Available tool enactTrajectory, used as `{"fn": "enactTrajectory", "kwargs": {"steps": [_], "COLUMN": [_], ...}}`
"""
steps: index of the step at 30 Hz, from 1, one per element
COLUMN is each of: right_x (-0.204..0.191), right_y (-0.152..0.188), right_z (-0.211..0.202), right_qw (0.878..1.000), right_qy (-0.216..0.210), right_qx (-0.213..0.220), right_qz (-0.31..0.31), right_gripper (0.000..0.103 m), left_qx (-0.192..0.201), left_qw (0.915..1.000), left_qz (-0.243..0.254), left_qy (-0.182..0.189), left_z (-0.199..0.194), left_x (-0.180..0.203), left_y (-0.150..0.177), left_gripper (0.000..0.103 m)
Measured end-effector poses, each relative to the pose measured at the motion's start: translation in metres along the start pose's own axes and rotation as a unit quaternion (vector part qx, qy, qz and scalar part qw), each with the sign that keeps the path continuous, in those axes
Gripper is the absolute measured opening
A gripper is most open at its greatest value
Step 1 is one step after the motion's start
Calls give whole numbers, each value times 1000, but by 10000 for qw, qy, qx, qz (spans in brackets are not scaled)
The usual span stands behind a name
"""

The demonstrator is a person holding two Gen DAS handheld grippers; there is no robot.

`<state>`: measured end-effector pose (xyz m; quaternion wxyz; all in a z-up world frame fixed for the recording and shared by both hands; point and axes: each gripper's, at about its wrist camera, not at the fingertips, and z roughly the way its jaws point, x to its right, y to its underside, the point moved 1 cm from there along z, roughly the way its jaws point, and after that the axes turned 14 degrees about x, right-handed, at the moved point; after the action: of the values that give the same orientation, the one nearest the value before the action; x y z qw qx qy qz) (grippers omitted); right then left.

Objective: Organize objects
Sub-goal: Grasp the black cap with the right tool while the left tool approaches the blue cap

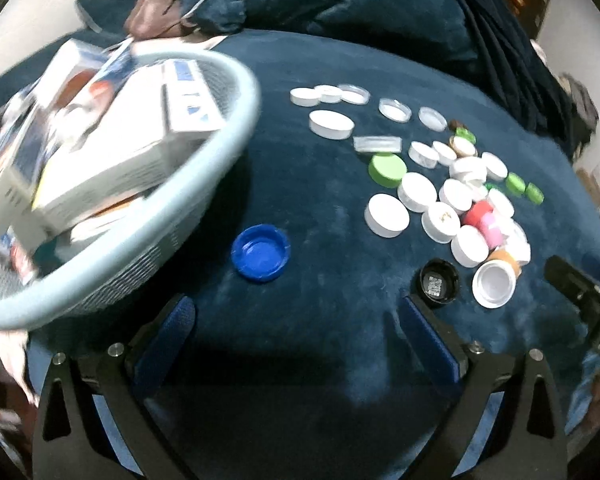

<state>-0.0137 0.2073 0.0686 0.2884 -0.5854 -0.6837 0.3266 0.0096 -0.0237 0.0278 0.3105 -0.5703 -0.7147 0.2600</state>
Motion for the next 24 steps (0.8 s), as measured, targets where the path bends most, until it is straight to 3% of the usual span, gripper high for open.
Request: {"fn": "enactTrajectory", "kwargs": {"steps": [9,14,18,22,24], "right_x": [-73,-97,-100,-102,-102], "right_y": [-12,-7,7,15,18], "right_z": [7,24,41,43,42], "right_qw": [9922,9847,9846,9824,9814], "right_qy": [-1135,-1621,-1533,-1512,-1520], "right_qx": [94,-279,-637,-756,-739], "right_qz": [-506,-574,-554,-800,-914], "right_gripper": [102,74,72,41,41], "left_qx": [154,217,184,228,272], "left_qw": [9964,9950,9951,9953,9952], "left_qz": [-698,-805,-846,-868,-885], "left_qy": [-450,-555,-484,-370,-331], "left_z": [-32,-33,-28,-23,-22], "left_x": [-47,-64,-63,-56,-53], "left_y": [21,22,22,19,17], "left_gripper": [102,101,101,101,101]}}
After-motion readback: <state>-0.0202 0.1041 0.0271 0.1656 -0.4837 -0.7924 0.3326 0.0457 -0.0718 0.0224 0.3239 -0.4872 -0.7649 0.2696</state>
